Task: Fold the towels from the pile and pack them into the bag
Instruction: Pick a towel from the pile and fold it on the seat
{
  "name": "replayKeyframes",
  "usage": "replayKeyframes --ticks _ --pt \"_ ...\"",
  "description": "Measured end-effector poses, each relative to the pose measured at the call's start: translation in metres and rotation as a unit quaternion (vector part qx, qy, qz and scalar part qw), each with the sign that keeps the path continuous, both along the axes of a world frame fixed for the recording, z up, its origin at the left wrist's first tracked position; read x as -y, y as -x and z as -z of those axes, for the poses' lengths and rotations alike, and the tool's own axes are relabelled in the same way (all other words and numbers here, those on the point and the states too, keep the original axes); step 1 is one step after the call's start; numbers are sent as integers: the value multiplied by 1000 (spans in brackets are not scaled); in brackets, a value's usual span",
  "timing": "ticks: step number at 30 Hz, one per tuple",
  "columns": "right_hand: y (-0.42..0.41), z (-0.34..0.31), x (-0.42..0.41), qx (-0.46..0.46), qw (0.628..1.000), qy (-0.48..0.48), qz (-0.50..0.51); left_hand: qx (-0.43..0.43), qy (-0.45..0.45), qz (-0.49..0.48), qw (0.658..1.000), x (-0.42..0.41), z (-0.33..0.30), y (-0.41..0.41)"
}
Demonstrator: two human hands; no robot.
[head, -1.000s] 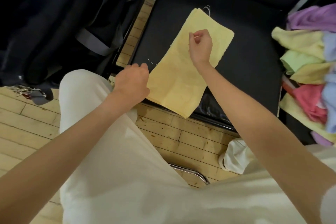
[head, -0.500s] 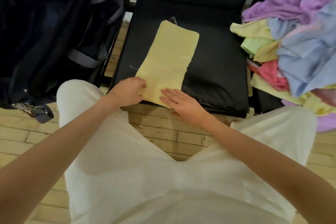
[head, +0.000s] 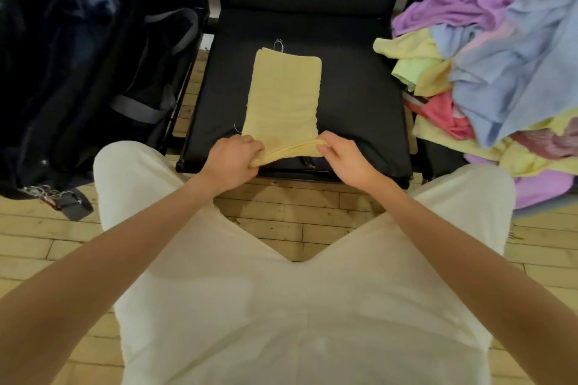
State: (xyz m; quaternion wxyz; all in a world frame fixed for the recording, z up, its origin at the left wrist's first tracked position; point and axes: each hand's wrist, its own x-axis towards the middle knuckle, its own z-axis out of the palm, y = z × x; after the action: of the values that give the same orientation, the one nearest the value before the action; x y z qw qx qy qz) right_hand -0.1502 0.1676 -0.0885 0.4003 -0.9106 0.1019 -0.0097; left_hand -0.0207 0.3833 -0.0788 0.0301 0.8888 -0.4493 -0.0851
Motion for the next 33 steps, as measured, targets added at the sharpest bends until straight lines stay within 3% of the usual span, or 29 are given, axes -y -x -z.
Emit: replayKeyframes --ticks 2,4,8,13,15,19,23,26,30,33 --pt "1 0 7 2 999 -15 30 -49 40 -10 998 4 -6 0" --pt "2 2 15 15 997 -46 65 -162 77 -31 983 7 -14 -4" --pt "-1 -1 23 57 970 -162 172 -328 193 -99 920 17 -28 -13" --pt "-35 -3 26 85 950 -167 249 -393 313 -255 826 47 -24 -24" --pt "-54 3 28 74 952 -127 267 -368 329 -310 812 60 -13 -31" --pt "-85 19 26 19 959 -62 276 -259 249 -354 863 83 10 -45" --pt "-99 33 26 -36 963 11 268 -161 136 -324 922 86 32 -51" --pt "-103 38 26 -73 958 45 274 -106 73 -308 943 83 42 -52" --pt "-103 33 25 -123 951 90 270 -98 84 -306 943 78 42 -50" --pt "-96 28 29 -95 965 133 205 -66 133 -252 956 65 33 -51"
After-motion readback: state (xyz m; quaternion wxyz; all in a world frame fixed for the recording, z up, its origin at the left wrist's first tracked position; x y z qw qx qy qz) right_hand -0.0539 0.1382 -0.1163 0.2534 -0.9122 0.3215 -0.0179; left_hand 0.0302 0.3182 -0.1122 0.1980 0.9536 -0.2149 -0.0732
